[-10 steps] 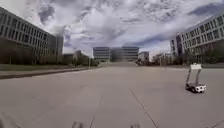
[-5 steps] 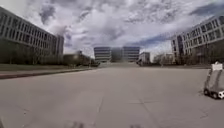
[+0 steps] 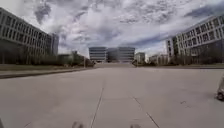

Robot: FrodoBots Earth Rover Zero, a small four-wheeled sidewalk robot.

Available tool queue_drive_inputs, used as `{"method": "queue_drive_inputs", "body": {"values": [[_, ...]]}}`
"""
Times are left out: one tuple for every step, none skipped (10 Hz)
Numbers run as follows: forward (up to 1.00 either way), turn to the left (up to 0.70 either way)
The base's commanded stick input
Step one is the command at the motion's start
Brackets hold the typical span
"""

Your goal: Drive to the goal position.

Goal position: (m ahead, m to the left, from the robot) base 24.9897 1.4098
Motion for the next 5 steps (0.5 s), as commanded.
{"method": "queue_drive_inputs", "body": {"values": [[1.00, 0.00], [1.00, 0.00], [1.00, 0.00], [1.00, 0.00], [1.00, 0.00]]}}
